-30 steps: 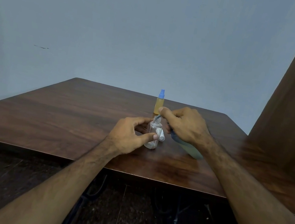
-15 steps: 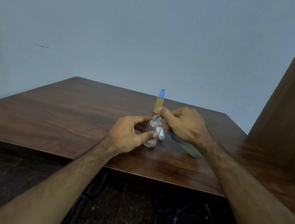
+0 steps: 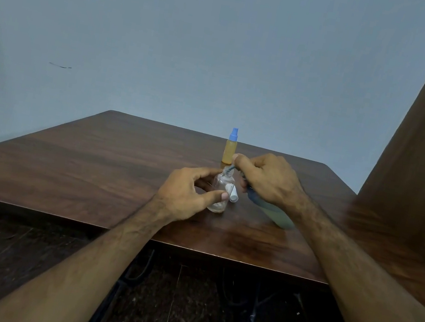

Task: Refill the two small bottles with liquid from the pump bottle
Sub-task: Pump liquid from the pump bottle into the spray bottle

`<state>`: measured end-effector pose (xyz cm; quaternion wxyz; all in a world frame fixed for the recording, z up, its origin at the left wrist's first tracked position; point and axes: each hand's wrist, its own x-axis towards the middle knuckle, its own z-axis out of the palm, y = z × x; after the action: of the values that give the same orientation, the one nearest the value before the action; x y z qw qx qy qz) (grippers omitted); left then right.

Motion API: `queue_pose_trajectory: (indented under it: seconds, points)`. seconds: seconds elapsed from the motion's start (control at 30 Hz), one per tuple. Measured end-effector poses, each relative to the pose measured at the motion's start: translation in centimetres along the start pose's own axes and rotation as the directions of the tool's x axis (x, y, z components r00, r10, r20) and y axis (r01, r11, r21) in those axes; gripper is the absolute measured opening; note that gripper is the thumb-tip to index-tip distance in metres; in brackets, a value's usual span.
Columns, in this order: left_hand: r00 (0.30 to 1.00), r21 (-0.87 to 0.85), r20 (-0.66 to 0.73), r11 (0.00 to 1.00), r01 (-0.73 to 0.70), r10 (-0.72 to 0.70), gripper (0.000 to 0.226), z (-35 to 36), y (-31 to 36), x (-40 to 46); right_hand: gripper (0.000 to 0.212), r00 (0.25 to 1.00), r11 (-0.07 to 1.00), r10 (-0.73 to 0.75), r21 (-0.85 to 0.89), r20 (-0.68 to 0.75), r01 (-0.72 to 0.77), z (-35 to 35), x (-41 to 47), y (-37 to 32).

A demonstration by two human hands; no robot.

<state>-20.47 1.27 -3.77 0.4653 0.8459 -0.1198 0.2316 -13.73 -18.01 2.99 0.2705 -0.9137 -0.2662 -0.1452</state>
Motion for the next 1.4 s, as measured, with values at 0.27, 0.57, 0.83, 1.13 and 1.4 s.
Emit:
queue_pose_trajectory:
  seconds: [0.27,0.57,0.83,1.13,1.4]
  points:
    - [1.000,-0.005,0.002,1.000,0.027,-0.027,0.047,-0.01,0.07,0.01,0.077,1.000,1.000,0.012,-0.029,0.004,-0.012,0.00,-0.02,-0.20]
    - [0.998,-0.002,-0.010,0.998,0.056,-0.056,0.051,0.05,-0.11,0.00,0.072,1.000,0.998,0.013,-0.059,0.021,-0.011,0.27,0.00,-0.31]
    - [0.998,-0.013,-0.013,0.998,0.056,-0.056,0.046,0.11,0.03,0.12,0.061,0.999,1.000,0.015,-0.022,0.040,-0.014,-0.04,0.02,-0.46]
    - [0.998,-0.021,-0.024,0.998,0.052,-0.053,0.054,0.11,-0.19,0.12,0.075,0.999,0.999,0.045,0.013,0.020,-0.045,0.19,0.26,-0.05]
    - [0.999,-0.019,-0.024,0.999,0.034,-0.034,0.048,0.14,0.03,-0.02,0.060,0.996,1.000,0.017,0.003,0.085,-0.017,-0.30,0.05,-0.49]
